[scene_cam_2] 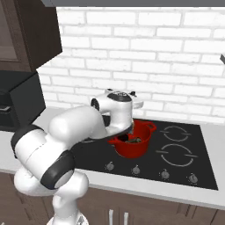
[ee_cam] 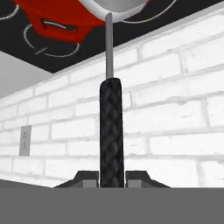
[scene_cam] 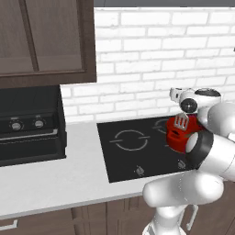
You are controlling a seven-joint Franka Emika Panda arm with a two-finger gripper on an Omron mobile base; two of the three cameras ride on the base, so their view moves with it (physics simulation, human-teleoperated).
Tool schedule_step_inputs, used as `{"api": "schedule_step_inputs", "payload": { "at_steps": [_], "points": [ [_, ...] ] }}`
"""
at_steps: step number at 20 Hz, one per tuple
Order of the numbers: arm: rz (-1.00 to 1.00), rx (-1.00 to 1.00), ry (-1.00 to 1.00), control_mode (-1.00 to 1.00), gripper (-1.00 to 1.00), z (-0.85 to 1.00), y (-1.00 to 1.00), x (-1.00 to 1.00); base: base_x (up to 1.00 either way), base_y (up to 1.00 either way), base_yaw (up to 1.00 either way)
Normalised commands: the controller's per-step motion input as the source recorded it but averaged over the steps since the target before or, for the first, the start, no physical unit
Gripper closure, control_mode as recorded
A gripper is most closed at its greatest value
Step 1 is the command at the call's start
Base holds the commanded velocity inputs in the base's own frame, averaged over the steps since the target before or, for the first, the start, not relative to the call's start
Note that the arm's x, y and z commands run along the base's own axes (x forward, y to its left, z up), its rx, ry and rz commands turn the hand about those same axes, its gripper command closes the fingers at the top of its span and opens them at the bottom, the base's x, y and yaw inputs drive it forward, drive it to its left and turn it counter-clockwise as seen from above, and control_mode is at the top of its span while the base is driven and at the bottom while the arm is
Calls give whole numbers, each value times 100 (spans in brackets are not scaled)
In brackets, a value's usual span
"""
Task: Put the avocado and cucumber in the pot. Retrieve the spatula and lightly stir the vegetables in the pot.
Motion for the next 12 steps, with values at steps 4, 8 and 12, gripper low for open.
{"api": "schedule_step_inputs", "payload": {
  "at_steps": [4,8,12],
  "points": [
    [8,-13,-3,-100,100,-39,6,19,0,0,0],
    [0,-10,1,-100,100,-63,5,0,0,0,0],
    [0,-2,0,-100,100,-66,29,1,0,0,0]
  ]
}}
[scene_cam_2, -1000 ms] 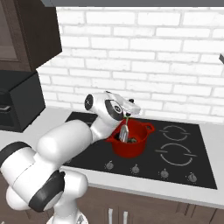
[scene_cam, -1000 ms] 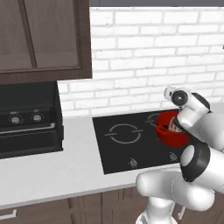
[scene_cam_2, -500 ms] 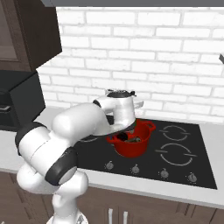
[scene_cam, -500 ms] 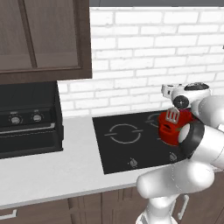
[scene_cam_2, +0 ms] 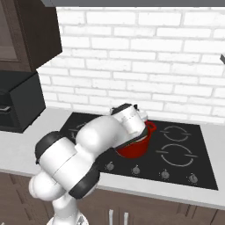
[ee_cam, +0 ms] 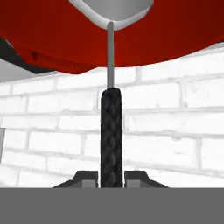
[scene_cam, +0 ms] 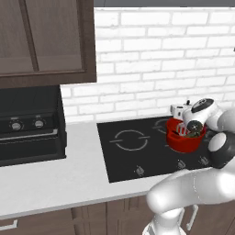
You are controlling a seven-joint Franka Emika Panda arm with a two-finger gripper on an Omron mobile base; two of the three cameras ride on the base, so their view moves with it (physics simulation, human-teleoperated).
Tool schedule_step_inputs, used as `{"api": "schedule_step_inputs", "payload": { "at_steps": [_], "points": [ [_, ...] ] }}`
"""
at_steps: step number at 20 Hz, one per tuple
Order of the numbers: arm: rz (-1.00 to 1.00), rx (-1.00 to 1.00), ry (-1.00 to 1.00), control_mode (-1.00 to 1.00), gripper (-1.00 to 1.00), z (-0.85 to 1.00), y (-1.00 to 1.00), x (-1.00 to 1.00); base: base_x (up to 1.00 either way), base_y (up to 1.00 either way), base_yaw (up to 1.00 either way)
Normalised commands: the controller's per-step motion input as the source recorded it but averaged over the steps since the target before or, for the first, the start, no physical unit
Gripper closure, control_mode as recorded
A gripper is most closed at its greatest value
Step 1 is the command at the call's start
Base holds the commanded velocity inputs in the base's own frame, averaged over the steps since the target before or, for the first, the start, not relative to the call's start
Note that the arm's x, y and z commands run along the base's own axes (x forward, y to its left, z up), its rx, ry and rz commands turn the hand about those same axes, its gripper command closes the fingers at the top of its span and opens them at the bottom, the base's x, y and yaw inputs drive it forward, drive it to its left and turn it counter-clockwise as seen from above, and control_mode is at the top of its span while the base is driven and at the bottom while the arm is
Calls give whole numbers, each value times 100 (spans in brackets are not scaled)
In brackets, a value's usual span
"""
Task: Put the avocado and cucumber in the pot. Retrieve the spatula and lightly stir the vegetables in the pot.
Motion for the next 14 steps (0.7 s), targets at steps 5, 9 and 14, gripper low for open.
{"api": "schedule_step_inputs", "payload": {
  "at_steps": [5,9,14],
  "points": [
    [0,0,3,-100,100,-41,66,17,0,0,0],
    [0,2,-1,-100,100,5,56,12,0,0,0],
    [0,3,15,-100,100,71,14,2,0,0,0]
  ]
}}
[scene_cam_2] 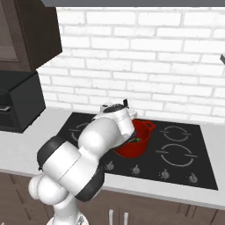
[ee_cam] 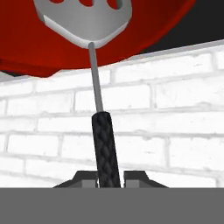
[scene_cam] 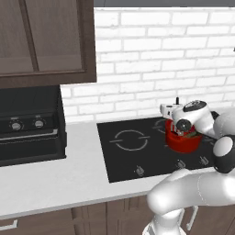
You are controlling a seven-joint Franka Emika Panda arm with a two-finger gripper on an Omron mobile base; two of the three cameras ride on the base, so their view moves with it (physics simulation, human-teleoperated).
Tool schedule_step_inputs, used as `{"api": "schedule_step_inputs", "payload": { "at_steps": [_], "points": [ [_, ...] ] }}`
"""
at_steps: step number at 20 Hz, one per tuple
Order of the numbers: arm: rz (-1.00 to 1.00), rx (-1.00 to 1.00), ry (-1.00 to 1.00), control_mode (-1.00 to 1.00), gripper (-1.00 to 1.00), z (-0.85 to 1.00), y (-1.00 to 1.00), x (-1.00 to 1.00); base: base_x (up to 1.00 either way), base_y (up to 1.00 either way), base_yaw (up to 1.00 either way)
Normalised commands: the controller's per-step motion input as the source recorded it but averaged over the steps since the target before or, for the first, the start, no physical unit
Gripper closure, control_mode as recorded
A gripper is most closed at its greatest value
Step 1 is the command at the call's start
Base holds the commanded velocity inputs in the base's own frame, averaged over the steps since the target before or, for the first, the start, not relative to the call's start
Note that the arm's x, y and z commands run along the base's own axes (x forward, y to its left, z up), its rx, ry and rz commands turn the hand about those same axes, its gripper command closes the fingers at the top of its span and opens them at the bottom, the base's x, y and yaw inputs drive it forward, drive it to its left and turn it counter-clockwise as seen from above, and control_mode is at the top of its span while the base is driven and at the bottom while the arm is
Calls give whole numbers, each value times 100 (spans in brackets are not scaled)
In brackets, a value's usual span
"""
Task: Put the avocado and cucumber in the pot. Retrieve the spatula and lightly stir the vegetables in the pot.
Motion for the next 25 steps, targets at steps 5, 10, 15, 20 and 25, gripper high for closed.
{"api": "schedule_step_inputs", "payload": {
  "at_steps": [5,10,15,20,25],
  "points": [
    [0,0,37,-100,100,93,-5,-6,0,0,0],
    [-2,0,36,-100,100,96,-9,0,0,0,0],
    [0,0,12,-100,100,74,1,3,0,0,0],
    [0,0,0,-100,100,42,28,5,0,0,0],
    [0,0,6,-100,100,29,24,0,0,0,0]
  ]
}}
